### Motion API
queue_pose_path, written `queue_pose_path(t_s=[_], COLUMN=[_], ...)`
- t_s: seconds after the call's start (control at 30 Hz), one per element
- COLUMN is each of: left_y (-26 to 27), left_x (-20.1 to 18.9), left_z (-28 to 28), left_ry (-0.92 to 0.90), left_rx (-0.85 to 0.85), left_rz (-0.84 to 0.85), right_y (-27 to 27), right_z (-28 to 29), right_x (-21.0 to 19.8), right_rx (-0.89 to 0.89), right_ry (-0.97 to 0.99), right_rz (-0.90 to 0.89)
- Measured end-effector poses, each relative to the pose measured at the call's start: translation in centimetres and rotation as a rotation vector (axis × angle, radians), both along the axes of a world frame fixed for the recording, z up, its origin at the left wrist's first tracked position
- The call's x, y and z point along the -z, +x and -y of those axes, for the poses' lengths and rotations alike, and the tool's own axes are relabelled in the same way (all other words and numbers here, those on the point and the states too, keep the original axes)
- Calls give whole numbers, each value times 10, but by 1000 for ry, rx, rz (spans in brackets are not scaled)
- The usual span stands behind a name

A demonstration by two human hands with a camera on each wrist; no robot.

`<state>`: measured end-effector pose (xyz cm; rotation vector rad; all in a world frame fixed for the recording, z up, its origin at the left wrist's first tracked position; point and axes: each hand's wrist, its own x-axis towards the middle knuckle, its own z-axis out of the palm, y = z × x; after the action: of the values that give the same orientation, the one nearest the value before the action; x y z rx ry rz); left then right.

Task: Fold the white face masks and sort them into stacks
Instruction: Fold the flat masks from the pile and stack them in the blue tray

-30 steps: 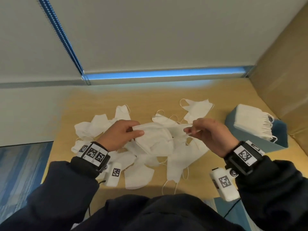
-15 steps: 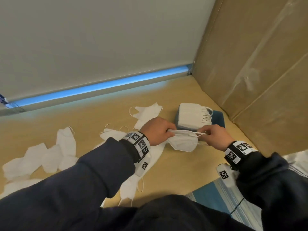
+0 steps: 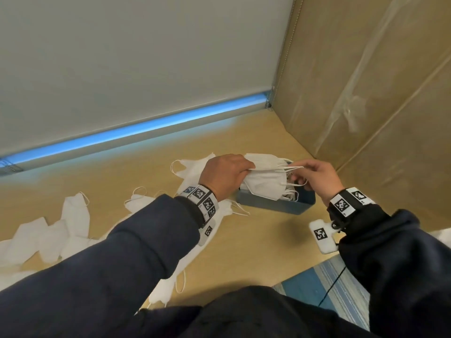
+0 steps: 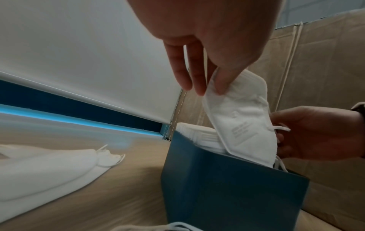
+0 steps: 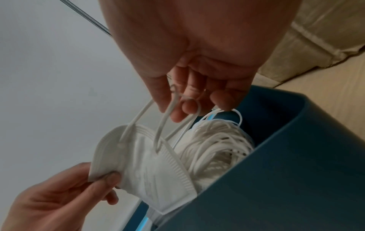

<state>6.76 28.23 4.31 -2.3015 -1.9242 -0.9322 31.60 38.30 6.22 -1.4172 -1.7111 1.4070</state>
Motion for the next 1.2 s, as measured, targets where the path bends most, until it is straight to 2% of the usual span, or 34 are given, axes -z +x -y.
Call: queue_pose_path(t_s=[0.13,0.27,0.37,0.47,0.6,0.73,0.9,1.07,1.2], left_y=[1,-3,-2,5,13,17,13,5,6], left_x=[2,16,32,37,21,24,39,29,34], left_z=[8,24,30,19,2,5,-2,3,10], left_ry=[98,116,32,-89,-241,-139,-177,-188,-241], left_rx=[7,77,136,142,47,75,83,88,62], left_rz=[-24,-96,-141,-171,-157,-98,-123,-31,-25], right_y=[12,24,27,30,35,38,36,34,34], right_z=[-1,1,4,-1,-10,-12,-12,-17,-24], right_x=[7,13,18,24,24,20,22,26,23], right_rx=[-12,-159,-286,-323,-354,-364,-416,-386,-396], right_ry=[14,33,17,45,131,294,294,232,145], right_rz=[-110,-99,-48,14,186,384,585,575,546])
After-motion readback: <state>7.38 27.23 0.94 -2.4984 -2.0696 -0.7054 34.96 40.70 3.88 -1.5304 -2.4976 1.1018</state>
